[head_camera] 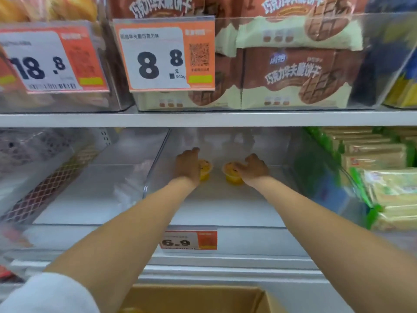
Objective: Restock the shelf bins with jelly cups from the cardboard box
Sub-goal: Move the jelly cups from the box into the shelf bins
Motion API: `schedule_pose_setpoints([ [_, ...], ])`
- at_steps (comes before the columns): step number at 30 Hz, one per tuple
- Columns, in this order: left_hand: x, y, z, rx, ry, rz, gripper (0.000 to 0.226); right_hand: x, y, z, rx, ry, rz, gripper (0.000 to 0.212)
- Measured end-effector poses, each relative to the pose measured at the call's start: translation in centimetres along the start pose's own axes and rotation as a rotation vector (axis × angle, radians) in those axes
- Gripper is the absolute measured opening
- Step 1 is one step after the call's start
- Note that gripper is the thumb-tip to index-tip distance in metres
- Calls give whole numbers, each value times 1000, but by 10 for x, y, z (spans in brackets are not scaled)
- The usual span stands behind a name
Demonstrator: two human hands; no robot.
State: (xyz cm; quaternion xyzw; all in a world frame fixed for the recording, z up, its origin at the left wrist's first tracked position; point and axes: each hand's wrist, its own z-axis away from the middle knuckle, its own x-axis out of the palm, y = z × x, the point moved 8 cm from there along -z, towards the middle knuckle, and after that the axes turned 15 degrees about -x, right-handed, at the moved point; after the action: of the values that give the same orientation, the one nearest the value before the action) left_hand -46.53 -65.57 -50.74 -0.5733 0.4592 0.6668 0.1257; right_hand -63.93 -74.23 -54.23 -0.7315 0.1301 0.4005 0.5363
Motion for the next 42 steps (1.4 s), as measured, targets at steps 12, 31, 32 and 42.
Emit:
schedule_pose_setpoints([
  [12,8,-9,0,0,50,-35,18,27,-25,-22,-174,-6,-46,28],
  [31,10,-25,-5,-144,-1,205,29,38,-39,-19,-284,-119,-23,39],
  [32,8,-24,-3,-135,-4,205,29,37,-40,-19,-276,-106,-27,39],
  [42,-26,-19,71,32,-133,121,14,-23,-90,72,-352,125,256,21],
])
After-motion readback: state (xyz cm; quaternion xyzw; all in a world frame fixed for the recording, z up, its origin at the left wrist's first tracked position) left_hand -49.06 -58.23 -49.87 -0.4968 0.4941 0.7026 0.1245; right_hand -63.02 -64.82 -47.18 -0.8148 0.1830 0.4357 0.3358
